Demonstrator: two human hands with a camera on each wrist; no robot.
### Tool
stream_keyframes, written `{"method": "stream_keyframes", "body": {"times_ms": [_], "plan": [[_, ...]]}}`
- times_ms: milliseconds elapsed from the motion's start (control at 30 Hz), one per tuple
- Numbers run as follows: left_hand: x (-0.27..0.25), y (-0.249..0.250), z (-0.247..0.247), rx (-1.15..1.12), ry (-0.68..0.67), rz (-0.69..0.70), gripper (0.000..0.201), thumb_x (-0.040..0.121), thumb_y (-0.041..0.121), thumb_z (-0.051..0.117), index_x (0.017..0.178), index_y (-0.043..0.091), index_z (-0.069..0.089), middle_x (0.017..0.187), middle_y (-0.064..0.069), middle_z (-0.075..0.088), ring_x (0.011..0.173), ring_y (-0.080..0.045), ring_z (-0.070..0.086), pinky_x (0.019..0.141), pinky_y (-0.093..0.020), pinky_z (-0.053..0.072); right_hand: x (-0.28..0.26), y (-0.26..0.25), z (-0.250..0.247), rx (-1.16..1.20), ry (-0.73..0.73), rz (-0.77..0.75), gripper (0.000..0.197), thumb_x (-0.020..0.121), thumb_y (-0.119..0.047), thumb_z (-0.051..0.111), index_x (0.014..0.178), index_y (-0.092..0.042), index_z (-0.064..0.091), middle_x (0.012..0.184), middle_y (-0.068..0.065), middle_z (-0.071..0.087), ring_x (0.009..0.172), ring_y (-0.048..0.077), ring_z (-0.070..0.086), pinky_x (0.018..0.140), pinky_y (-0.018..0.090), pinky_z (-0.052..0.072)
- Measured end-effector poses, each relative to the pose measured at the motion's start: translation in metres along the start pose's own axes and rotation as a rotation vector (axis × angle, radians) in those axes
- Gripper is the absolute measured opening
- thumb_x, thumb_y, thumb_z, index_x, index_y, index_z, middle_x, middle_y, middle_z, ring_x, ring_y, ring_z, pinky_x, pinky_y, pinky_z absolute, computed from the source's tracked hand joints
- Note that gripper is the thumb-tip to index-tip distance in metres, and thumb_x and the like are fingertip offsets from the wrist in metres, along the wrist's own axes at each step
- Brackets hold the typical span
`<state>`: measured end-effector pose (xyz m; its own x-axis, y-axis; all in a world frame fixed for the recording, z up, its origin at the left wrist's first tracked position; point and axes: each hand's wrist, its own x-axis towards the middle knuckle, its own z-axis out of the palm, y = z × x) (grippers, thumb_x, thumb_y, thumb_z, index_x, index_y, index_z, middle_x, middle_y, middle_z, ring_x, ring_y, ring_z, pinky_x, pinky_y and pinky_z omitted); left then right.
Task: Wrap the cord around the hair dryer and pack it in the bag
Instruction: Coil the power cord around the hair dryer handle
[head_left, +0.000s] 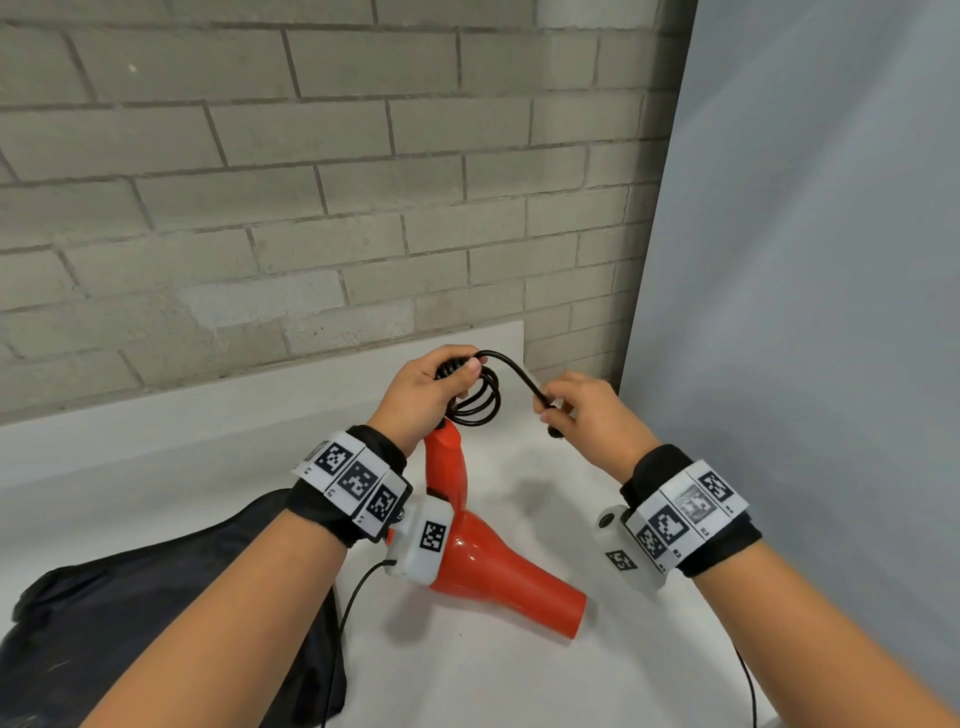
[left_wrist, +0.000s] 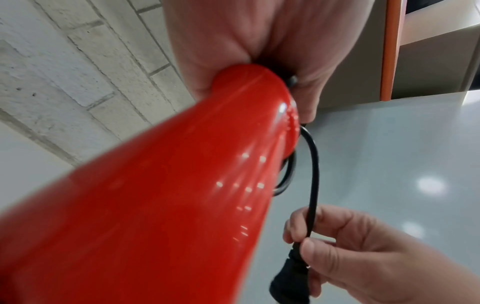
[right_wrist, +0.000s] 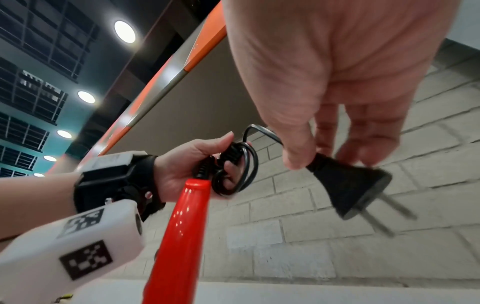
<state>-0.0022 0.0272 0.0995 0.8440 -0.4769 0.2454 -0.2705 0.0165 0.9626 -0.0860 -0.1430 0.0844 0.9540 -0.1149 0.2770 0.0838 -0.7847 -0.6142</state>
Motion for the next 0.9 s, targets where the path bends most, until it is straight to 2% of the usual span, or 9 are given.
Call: {"method": "stream_keyframes", "body": {"times_ms": [100,200,233,300,367,467,600,767,900], "plan": [[0.001,-0.002,-0.001,-0.057,-0.01,-0.021,0.016,0.09,0.016,0.051,0.103,0.013,0.061,0.089,0.007,0.063,0.072,-0.004,0.063,0.072,-0.013,0.05,-0.001,-0.005,-0.005,0.092,0.07,0.019,0.014,0.086,-0.002,0.056,0.079,-0.013,0.059,0.079,-0.004,0.051,0.062,0.006,0.055,0.065,0.009,0.046],[-0.001,0.001,0.0,-0.089,-0.016,-0.019,0.013,0.091,0.02,0.049,0.09,0.023,0.062,0.093,0.001,0.063,0.086,-0.025,0.066,0.076,-0.021,0.051,-0.005,-0.021,-0.008,0.321,0.179,-0.031,0.016,0.083,-0.001,0.06,0.077,-0.016,0.062,0.077,-0.007,0.057,0.06,0.005,0.056,0.063,0.013,0.051],[-0.003,0.002,0.0,-0.089,-0.018,-0.015,0.014,0.091,0.022,0.049,0.088,0.025,0.062,0.093,0.001,0.062,0.083,-0.025,0.067,0.073,-0.021,0.052,-0.007,-0.027,-0.008,0.4,0.199,-0.058,0.019,0.082,0.001,0.06,0.075,-0.017,0.062,0.077,-0.007,0.057,0.058,0.003,0.057,0.062,0.014,0.053],[-0.005,0.004,0.002,-0.107,-0.028,-0.008,0.014,0.092,0.022,0.047,0.09,0.022,0.061,0.092,0.001,0.061,0.067,-0.013,0.068,0.063,-0.015,0.052,-0.011,-0.04,-0.006,0.519,0.214,-0.105,0.026,0.081,0.003,0.061,0.072,-0.021,0.061,0.076,-0.006,0.057,0.056,0.001,0.059,0.061,0.015,0.055],[-0.006,0.004,0.005,-0.077,-0.032,0.021,0.016,0.093,0.022,0.046,0.093,0.018,0.061,0.093,-0.002,0.062,0.07,-0.006,0.066,0.061,-0.012,0.052,-0.012,-0.049,0.0,0.592,0.24,-0.132,0.029,0.08,0.004,0.062,0.073,-0.024,0.06,0.077,-0.003,0.057,0.058,0.003,0.06,0.063,0.02,0.057],[-0.006,0.003,0.008,-0.061,-0.039,0.044,0.019,0.093,0.021,0.044,0.097,0.014,0.061,0.09,-0.006,0.063,0.079,-0.011,0.062,0.068,-0.016,0.052,-0.01,-0.052,0.009,0.543,0.375,-0.141,0.026,0.079,0.001,0.065,0.074,-0.024,0.061,0.076,-0.005,0.056,0.062,0.0,0.058,0.065,0.022,0.056],[-0.006,0.004,0.007,-0.072,-0.046,0.036,0.021,0.093,0.02,0.043,0.099,0.01,0.061,0.088,-0.004,0.064,0.078,-0.009,0.063,0.066,-0.012,0.051,-0.009,-0.053,0.021,0.398,0.452,-0.169,0.009,0.077,-0.006,0.07,0.083,-0.011,0.067,0.073,-0.006,0.055,0.067,-0.008,0.055,0.067,0.004,0.044],[-0.006,0.005,0.008,-0.075,-0.058,0.034,0.026,0.094,0.019,0.043,0.105,0.003,0.06,0.089,-0.006,0.064,0.073,-0.004,0.065,0.064,-0.012,0.051,-0.01,-0.055,0.032,0.333,0.535,-0.162,0.005,0.079,-0.011,0.069,0.083,-0.01,0.066,0.077,-0.004,0.056,0.07,-0.002,0.054,0.07,0.008,0.045],[-0.006,0.004,0.009,-0.057,-0.045,0.043,0.025,0.093,0.02,0.043,0.104,0.006,0.061,0.092,-0.007,0.063,0.076,-0.002,0.063,0.071,-0.011,0.05,-0.011,-0.054,0.034,0.365,0.618,-0.109,0.011,0.083,-0.01,0.064,0.078,-0.017,0.058,0.078,-0.005,0.054,0.07,-0.001,0.055,0.065,0.008,0.045]]}}
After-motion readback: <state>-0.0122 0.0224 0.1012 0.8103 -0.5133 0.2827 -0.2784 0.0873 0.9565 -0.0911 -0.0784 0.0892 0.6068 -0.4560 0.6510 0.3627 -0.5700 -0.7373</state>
